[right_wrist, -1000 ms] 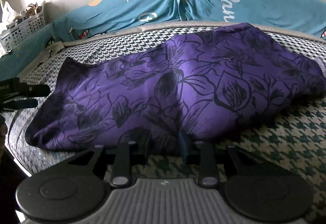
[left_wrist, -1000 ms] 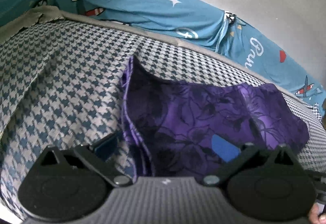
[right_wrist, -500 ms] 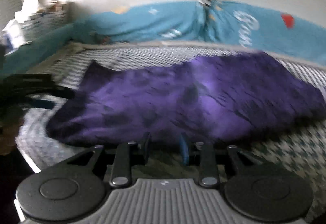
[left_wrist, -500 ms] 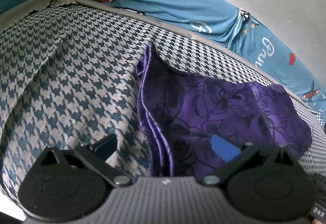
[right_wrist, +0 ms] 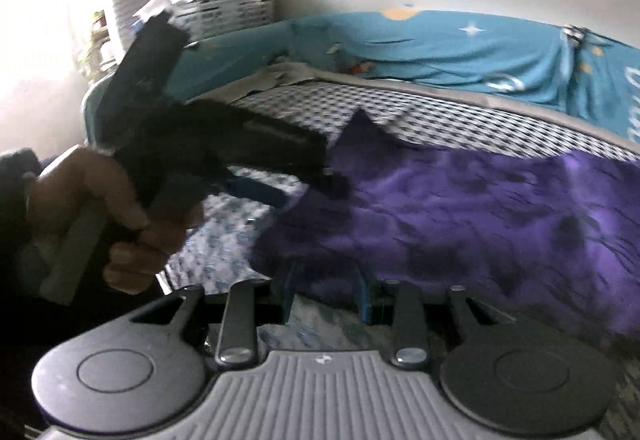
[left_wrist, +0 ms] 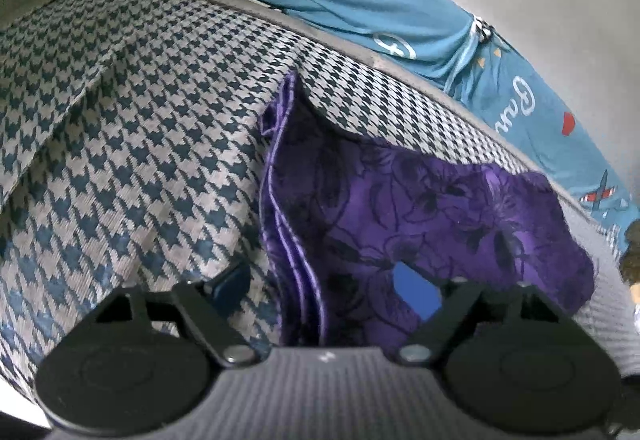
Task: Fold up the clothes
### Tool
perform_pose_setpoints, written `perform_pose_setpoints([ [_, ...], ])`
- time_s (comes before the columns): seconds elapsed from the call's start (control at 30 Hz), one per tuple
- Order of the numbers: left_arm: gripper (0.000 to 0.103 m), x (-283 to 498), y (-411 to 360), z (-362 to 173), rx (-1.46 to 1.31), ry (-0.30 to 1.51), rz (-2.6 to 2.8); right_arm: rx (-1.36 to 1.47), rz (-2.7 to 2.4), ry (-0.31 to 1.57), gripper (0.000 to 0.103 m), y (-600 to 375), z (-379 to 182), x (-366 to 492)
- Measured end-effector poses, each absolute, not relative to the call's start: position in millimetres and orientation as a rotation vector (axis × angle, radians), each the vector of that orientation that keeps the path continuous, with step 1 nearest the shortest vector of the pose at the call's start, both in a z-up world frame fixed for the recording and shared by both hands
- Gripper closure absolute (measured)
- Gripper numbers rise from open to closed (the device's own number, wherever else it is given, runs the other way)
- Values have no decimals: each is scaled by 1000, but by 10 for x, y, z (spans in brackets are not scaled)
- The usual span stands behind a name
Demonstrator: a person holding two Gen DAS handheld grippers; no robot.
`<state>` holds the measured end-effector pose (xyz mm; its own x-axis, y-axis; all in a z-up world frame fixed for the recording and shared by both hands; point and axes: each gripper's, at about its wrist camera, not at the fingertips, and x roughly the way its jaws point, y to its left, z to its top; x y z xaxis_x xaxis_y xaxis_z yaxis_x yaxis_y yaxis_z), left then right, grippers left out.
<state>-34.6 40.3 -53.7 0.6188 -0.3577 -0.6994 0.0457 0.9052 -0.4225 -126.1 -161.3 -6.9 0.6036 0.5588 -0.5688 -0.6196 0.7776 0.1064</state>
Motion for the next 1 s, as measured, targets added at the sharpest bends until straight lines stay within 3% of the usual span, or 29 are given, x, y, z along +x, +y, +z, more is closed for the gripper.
perform_pose_setpoints([
  [0.57,19,-319,557,-454,-471,881,-221,-402,779,549,58,-944,-296,-1340],
  [0.8,18,-307,567,-464,-497,894,-237,-548,748,498,59,-801,-466,-1338],
  [0.9,16,-299,546,-470,-499,902,-246,-587,729,475,65,-776,-520,-1331],
  [1.0,13,-290,544,-468,-512,905,-256,-549,718,470,81,-805,-482,-1307],
])
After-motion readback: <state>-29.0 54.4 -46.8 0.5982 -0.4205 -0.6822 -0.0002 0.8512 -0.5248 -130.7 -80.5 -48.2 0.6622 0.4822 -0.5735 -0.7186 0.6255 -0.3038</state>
